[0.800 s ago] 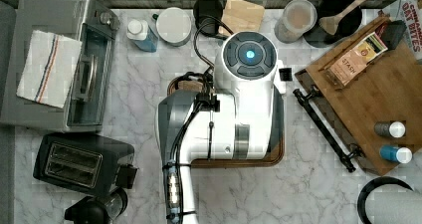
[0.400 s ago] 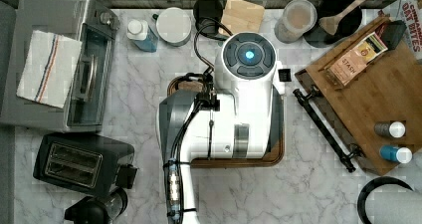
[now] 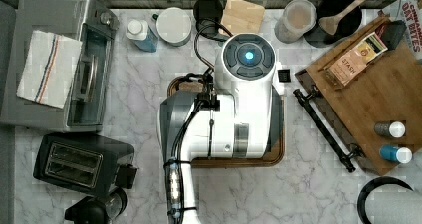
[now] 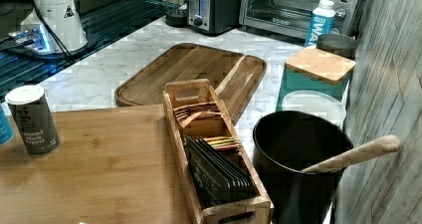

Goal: Open the drawer.

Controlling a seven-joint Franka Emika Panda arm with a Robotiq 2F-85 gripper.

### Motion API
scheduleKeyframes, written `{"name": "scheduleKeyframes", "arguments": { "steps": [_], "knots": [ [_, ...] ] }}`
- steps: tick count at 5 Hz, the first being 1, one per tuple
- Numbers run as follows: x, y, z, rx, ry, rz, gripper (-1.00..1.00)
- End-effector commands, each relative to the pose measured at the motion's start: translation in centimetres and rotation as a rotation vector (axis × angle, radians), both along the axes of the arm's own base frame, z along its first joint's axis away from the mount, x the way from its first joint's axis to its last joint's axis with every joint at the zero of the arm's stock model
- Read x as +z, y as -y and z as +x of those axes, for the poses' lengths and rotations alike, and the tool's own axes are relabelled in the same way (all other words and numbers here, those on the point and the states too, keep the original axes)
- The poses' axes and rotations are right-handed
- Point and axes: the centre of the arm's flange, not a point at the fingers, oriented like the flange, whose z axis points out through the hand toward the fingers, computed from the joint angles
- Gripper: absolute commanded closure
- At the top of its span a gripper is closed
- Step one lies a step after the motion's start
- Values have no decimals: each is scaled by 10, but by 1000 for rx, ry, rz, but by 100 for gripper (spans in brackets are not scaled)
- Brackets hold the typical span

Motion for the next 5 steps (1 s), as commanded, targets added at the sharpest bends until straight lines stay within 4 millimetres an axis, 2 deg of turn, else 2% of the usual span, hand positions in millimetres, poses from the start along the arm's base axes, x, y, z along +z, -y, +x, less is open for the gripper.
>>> {"name": "scheduleKeyframes", "arguments": {
  "steps": [1,3,5],
  "knots": [
    [2,23,-38,347,27,75,-100],
    [-26,69,-77,648,90,75,-100],
    [-51,122,-94,898,113,70,-100]
  ]
}}
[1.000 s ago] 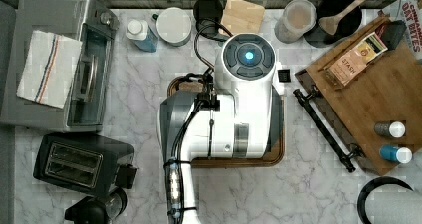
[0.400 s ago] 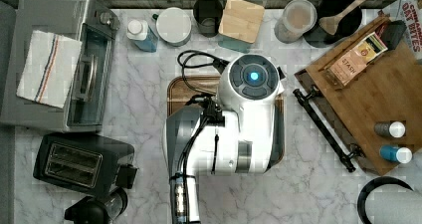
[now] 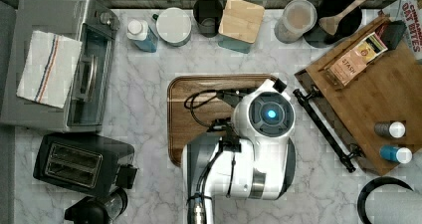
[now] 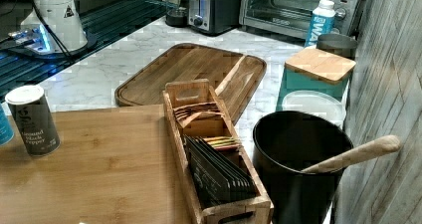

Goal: Open the drawer.

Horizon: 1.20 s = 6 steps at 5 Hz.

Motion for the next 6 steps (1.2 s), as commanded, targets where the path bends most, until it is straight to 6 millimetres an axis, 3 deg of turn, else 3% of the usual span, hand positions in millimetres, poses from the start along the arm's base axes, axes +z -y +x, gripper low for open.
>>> {"name": "scheduleKeyframes", "arguments": {
  "steps": [1,3,5,6],
  "knots": [
    [-10,104,-23,182,122,2,-100],
    [-34,155,-20,434,224,-20,-100],
    [-50,193,-12,589,256,-59,-100],
    [-47,216,-16,613,279,-72,-100]
  ]
}}
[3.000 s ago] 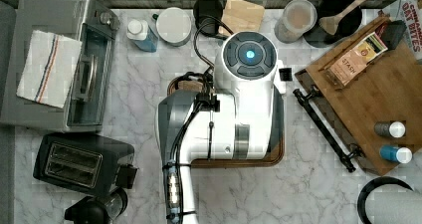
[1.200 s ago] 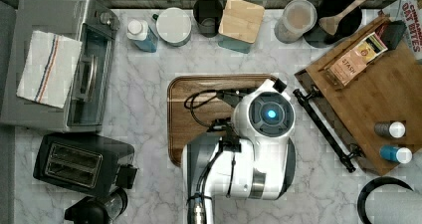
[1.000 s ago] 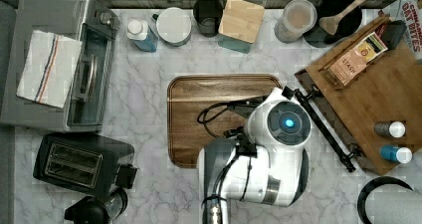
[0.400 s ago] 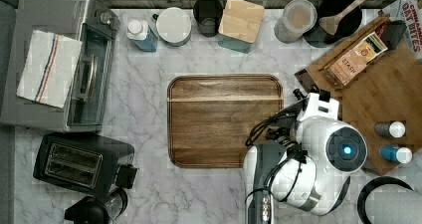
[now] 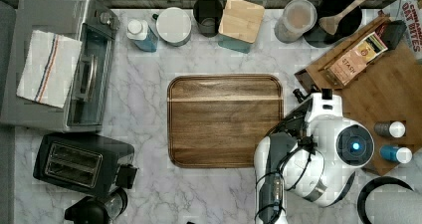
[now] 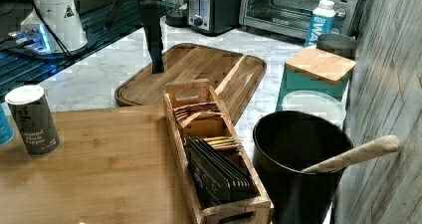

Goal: Open the drawer.

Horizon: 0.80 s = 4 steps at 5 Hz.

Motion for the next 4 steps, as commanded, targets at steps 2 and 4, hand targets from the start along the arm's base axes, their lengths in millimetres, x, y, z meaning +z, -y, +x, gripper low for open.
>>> {"name": "scheduleKeyframes", "arguments": {
  "steps": [2,4],
  "knots": [
    [52,93,-10,-2,122,-49,-100],
    [31,105,-20,6,172,-64,-100]
  ]
}}
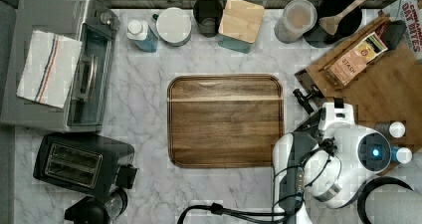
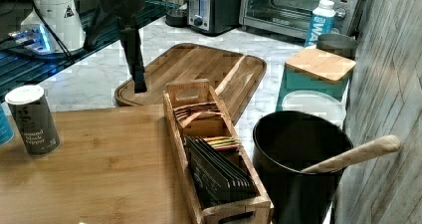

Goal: Open the drawer.

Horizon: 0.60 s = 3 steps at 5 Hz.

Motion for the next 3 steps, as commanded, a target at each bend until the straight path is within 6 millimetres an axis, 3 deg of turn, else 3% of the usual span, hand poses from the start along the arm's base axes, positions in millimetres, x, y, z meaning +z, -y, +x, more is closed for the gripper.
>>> {"name": "scheduleKeyframes", "arguments": {
  "steps": [1,2,3],
  "knots": [
    [43,64,-1,1,217,-127,-100],
    [27,68,-4,4,193,-122,-100],
    [16,62,-21,-56,191,-108,-100]
  ]
}}
